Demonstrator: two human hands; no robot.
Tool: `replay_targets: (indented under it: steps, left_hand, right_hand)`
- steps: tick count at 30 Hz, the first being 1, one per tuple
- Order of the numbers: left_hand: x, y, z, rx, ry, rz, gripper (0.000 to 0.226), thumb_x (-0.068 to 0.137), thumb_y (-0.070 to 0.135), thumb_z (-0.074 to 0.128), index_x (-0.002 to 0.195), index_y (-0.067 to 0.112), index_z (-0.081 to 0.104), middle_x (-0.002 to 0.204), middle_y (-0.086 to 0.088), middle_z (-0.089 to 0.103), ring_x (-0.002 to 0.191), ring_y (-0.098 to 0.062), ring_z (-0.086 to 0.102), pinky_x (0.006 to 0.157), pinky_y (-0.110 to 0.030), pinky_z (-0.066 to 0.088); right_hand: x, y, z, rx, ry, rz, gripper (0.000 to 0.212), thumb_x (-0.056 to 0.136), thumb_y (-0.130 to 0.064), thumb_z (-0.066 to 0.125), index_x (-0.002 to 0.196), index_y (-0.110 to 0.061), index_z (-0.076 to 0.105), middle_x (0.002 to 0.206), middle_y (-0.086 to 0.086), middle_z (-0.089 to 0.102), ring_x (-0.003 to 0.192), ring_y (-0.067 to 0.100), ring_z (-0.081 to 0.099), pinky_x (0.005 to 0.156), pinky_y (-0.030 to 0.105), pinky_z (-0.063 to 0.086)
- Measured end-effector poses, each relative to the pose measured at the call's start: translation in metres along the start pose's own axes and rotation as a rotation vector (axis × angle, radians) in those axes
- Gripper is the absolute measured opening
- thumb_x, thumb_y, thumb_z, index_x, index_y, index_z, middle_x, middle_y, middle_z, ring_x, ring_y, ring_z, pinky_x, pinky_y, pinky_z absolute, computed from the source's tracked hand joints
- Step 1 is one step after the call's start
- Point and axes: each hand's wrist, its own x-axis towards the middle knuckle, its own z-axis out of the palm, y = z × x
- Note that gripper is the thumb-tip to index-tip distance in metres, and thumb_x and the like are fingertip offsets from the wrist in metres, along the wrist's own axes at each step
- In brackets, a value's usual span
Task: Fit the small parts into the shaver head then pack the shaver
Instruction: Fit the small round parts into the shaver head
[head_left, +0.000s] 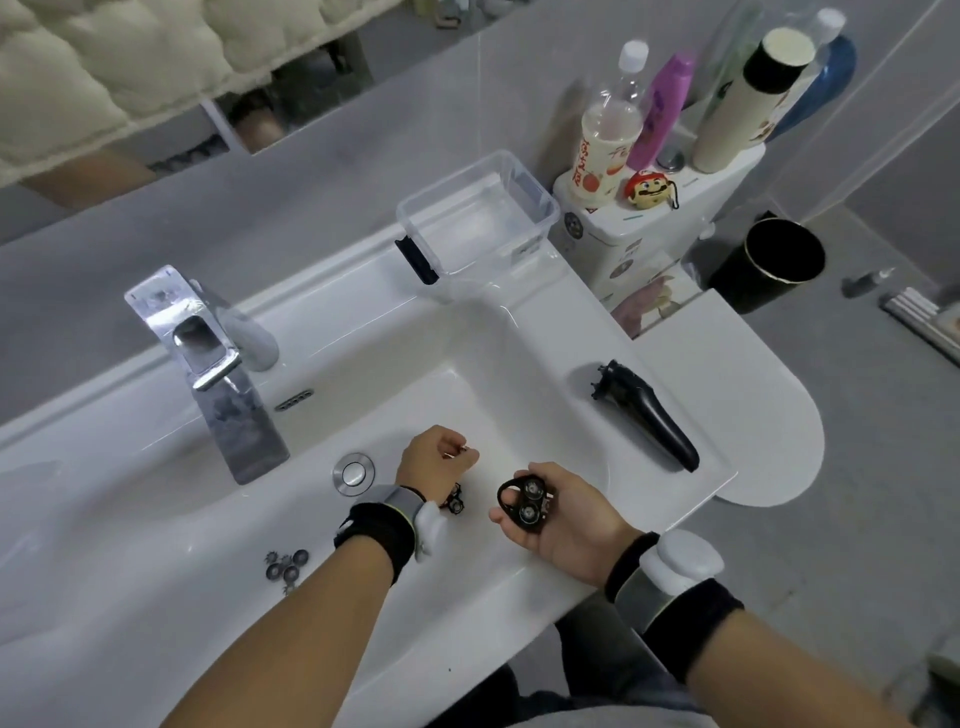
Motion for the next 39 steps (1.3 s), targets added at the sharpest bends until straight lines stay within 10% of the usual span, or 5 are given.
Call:
replay_targets:
  steps: [8, 16, 26, 39]
  left_hand:
    - [0.02, -0.006, 0.021, 0.056, 0.047, 0.021, 0.007, 0.08, 0.021, 0.07, 0.084, 0.024, 0.064, 0.084, 0.004, 0.072, 0.084, -0.012, 0.067, 0.071, -0.019, 0.046]
    - [0.007, -0.004, 0.008, 0.045, 0.064, 0.05, 0.037, 0.083, 0.036, 0.07, 0.117, 0.035, 0.056, 0.106, 0.018, 0.062, 0.09, -0.007, 0.062, 0.077, -0.022, 0.047]
    - [-0.06, 0.005, -0.034, -0.091, 0.137, 0.209, 0.029, 0.084, 0.017, 0.068, 0.094, 0.043, 0.059, 0.093, 0.013, 0.068, 0.075, 0.0, 0.061, 0.062, -0.009, 0.046]
    - [-0.126, 0.033, -0.033, 0.251, 0.018, 0.48, 0.022, 0.085, 0.031, 0.067, 0.107, 0.031, 0.067, 0.094, 0.017, 0.054, 0.089, -0.001, 0.053, 0.079, -0.014, 0.042]
  right_hand:
    - [0.011, -0.005, -0.006, 0.066, -0.03, 0.017, 0.021, 0.1, -0.026, 0.054, 0.092, -0.007, 0.058, 0.079, 0.017, 0.062, 0.076, 0.038, 0.068, 0.064, 0.035, 0.061]
    - [0.01, -0.005, -0.003, 0.044, -0.008, 0.011, 0.021, 0.1, -0.026, 0.053, 0.09, -0.008, 0.059, 0.077, 0.015, 0.062, 0.075, 0.038, 0.068, 0.062, 0.034, 0.06]
    - [0.001, 0.004, 0.004, 0.002, -0.01, 0.006, 0.019, 0.1, -0.026, 0.056, 0.098, -0.008, 0.051, 0.077, 0.013, 0.06, 0.076, 0.037, 0.072, 0.06, 0.032, 0.061]
    - [-0.002, 0.036, 0.016, -0.101, -0.084, -0.01, 0.024, 0.097, -0.029, 0.06, 0.1, -0.006, 0.065, 0.083, 0.009, 0.071, 0.072, 0.021, 0.07, 0.066, 0.033, 0.06]
